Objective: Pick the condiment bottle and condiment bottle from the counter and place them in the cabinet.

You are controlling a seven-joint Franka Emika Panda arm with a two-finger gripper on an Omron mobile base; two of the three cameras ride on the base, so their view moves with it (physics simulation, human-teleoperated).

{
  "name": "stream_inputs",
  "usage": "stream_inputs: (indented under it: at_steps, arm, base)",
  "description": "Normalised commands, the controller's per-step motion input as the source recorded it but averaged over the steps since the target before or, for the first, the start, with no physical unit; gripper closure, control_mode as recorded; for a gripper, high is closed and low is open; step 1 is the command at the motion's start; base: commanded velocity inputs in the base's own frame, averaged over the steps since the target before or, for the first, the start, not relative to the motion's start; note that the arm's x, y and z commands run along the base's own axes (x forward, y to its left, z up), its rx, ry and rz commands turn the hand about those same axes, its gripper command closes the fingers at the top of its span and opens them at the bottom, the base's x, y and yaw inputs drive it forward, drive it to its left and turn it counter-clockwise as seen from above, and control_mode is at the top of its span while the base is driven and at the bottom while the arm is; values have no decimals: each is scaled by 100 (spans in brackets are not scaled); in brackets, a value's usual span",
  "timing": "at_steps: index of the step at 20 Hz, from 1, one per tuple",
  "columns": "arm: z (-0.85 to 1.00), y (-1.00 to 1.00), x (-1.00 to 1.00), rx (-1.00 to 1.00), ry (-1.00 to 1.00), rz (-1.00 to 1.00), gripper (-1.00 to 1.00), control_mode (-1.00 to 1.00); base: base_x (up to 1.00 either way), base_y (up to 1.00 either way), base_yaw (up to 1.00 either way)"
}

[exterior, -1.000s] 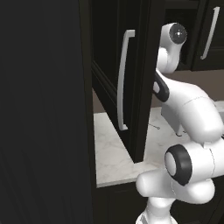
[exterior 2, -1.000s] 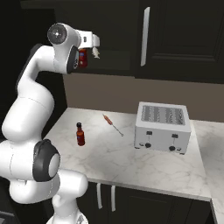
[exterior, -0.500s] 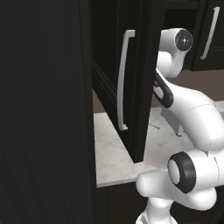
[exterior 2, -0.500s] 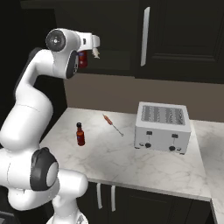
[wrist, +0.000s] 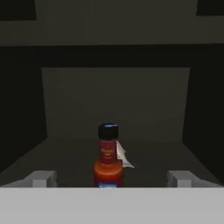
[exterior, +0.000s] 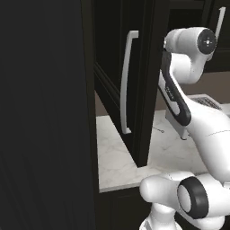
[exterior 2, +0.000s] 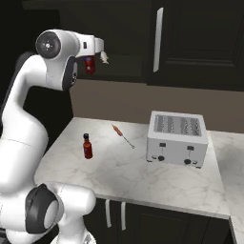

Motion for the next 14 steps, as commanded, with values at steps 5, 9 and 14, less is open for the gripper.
stream_inputs:
  at_steps: [5,9,14]
  arm:
    - [27,0,-93,4,0,0,-100,-100]
    - [11,0,-100,4,-1,0,-100,-100]
    - [1,-3,-100,4,-1,0,-100,-100]
  base:
    - [0,0,0]
    - [0,0,0]
    - [0,0,0]
